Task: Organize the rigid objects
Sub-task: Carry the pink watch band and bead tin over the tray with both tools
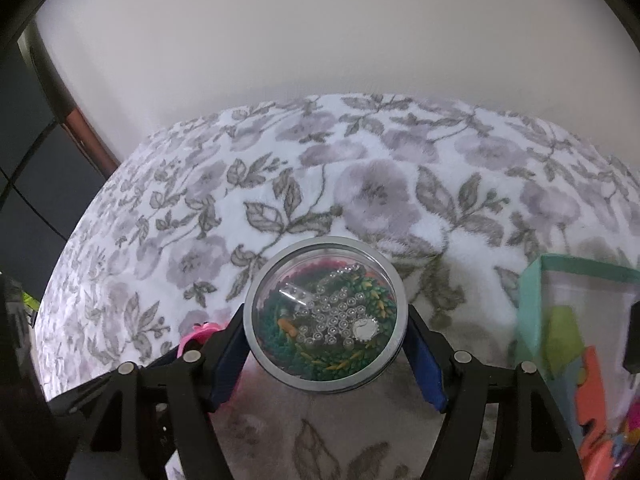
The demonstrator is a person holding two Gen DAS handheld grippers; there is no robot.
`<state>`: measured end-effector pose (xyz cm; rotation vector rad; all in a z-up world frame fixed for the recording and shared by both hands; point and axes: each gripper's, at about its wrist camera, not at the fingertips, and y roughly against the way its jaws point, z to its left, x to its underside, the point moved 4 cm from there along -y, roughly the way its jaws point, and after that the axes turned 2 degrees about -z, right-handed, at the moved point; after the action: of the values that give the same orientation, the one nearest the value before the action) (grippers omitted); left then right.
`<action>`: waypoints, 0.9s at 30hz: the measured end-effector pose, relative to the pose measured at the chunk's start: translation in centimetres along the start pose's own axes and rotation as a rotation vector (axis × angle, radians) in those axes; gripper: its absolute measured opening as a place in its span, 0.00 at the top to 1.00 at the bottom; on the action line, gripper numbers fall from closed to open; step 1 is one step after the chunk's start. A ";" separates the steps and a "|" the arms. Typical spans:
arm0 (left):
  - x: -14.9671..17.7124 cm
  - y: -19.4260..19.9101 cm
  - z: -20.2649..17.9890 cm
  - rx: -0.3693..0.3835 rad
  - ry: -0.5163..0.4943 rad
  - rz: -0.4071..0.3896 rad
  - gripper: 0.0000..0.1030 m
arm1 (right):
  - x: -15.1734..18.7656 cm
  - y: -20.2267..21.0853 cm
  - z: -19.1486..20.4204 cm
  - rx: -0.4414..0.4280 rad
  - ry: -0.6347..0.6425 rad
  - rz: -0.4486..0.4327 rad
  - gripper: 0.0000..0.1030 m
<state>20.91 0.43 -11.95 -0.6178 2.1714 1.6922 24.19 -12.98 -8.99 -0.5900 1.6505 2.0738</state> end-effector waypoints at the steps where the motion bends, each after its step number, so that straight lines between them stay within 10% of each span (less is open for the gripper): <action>1: 0.1 0.1 0.1 0.016 0.016 0.008 0.88 | -0.1 0.5 -0.1 -0.001 -0.004 -0.003 0.28; 11: 0.9 3.5 -1.4 0.135 0.113 0.064 0.89 | -1.0 7.2 -1.6 0.020 -0.075 -0.048 0.28; 27: 3.0 17.6 -13.5 0.242 -0.063 -0.058 0.88 | 4.1 24.4 -6.3 0.127 -0.208 -0.171 0.28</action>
<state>9.37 -9.44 4.52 -0.5476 2.2441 1.3724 7.34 -23.83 6.86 -0.4407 1.5418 1.8272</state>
